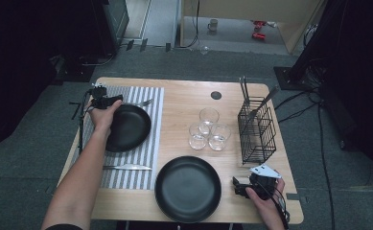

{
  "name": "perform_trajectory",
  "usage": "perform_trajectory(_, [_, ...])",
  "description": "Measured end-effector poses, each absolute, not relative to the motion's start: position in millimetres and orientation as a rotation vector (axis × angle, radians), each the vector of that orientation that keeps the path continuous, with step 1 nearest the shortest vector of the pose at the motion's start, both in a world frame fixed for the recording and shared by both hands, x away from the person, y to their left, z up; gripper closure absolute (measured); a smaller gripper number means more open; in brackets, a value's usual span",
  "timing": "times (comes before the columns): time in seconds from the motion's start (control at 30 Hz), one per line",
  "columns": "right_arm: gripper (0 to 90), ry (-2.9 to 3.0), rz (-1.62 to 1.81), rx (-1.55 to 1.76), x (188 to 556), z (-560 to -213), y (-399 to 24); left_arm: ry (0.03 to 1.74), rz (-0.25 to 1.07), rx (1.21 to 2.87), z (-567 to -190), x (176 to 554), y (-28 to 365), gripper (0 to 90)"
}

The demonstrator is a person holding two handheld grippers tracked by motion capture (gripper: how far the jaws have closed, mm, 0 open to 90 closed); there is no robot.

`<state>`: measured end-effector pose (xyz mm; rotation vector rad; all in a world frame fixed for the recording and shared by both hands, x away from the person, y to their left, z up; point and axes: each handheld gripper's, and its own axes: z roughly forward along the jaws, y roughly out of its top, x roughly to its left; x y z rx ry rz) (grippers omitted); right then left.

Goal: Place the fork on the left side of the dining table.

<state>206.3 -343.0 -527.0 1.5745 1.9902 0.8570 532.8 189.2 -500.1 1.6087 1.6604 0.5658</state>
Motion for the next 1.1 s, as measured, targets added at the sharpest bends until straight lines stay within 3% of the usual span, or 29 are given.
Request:
perform_trajectory(0.33, [0.0,1.990,0.857,1.575,206,-527,-343,1.580,0.543,1.589,-488,523,186,26.5])
perform_trajectory(0.43, [0.0,1.990,0.857,1.576,206,-527,-343,1.568,0.540,1.594,-482,520,184,19.0])
perform_trajectory(0.8, [0.0,1.990,0.857,1.576,206,-527,-343,1.456,0.482,1.576,-465,503,183,6.8])
perform_trajectory(0.83, [0.0,1.991,0.857,1.576,206,-527,-343,1.434,0.471,1.575,-463,501,183,1.4])
perform_trajectory(1.1, [0.0,1.991,0.857,1.577,206,-527,-343,1.370,0.430,1.578,-454,484,183,1.1])
